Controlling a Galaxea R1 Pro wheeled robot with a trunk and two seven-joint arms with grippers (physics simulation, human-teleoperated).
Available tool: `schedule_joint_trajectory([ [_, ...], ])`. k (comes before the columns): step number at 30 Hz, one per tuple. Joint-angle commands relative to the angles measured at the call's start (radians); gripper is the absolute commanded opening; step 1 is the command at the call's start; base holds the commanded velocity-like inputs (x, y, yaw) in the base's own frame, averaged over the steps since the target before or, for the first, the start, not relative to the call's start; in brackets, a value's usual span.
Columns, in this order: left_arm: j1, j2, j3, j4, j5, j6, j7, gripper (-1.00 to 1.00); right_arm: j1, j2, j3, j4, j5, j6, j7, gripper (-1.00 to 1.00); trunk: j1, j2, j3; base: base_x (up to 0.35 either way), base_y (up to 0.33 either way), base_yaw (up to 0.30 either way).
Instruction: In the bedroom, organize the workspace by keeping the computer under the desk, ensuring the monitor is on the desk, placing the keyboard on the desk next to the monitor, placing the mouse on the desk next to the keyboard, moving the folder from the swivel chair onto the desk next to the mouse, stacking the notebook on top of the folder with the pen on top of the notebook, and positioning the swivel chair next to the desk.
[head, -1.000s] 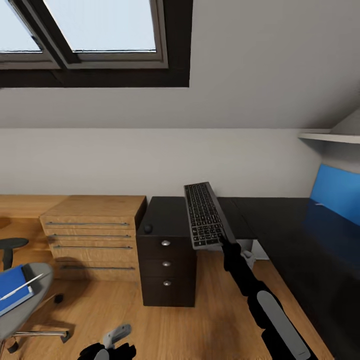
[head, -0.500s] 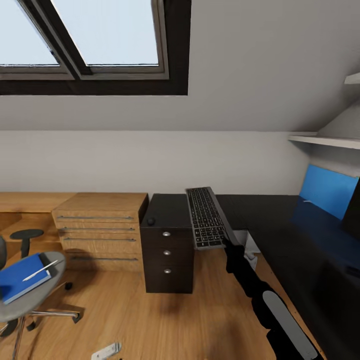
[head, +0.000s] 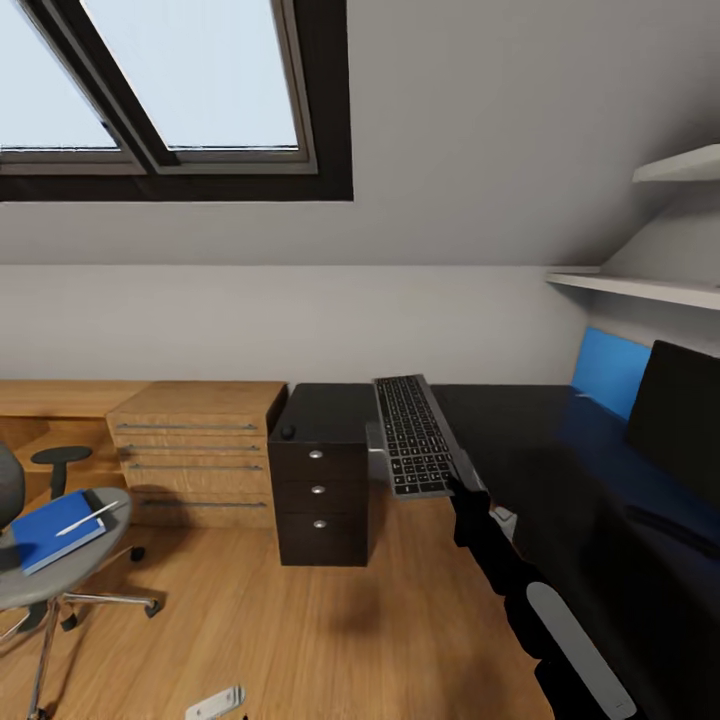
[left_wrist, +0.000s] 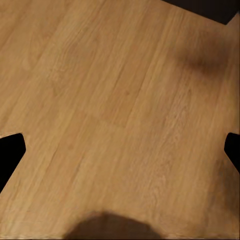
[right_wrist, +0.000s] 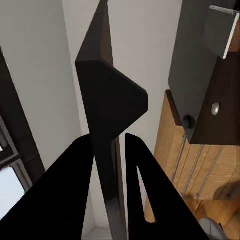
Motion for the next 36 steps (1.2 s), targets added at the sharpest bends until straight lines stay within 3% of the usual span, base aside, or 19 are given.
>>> schedule_joint_trajectory([
  [1,0.000,0.001,-0.006,-0.002,0.006,0.002,0.009,1.00,-0.001,-0.001,0.001,-0.001,-0.008,-0.002,-0.001,-1.00,-0.004,0.006,0.002,-0.291,-0.233,0.000],
  [20,0.000,0.002,-0.004,-0.002,0.006,-0.007,0.008,1.00,-0.001,-0.003,0.001,0.003,-0.009,0.003,0.000,-1.00,-0.077,0.139,0.061,-0.298,-0.203,0.000],
  [36,0.000,0.003,-0.003,-0.002,0.009,-0.006,0.009,1.00,-0.001,0.002,0.001,0.005,-0.008,-0.003,0.000,-1.00,-0.131,0.237,0.105,-0.340,-0.022,0.000],
])
